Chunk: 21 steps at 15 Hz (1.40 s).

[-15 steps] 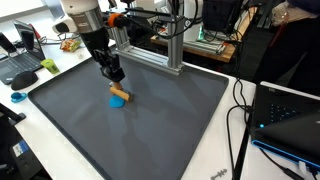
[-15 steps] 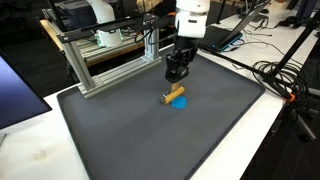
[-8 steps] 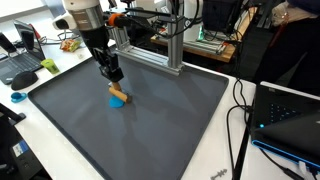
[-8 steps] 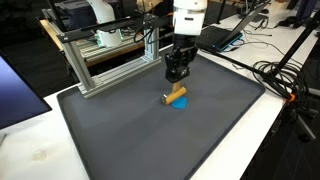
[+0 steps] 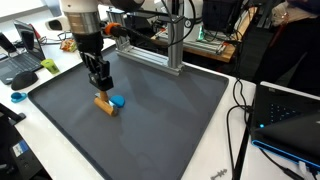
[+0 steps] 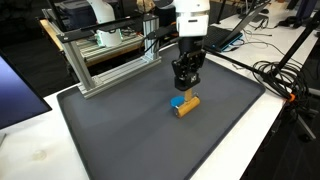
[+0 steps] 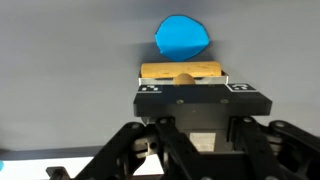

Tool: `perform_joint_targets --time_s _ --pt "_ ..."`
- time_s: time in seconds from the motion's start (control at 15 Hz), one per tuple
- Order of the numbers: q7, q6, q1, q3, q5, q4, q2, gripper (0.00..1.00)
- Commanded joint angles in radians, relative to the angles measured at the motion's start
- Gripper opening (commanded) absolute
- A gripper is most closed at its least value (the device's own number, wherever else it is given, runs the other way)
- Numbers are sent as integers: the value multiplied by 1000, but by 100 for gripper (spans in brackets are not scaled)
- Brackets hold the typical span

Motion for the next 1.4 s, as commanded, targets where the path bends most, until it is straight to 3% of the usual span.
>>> perform_joint_targets --time_s 0.0,0.6,1.33 --pt "-3 0 2 -2 6 1 28 22" --pt "-74 -260 9 3 -30 44 20 22" --pt "-151 -400 3 5 -40 72 31 22"
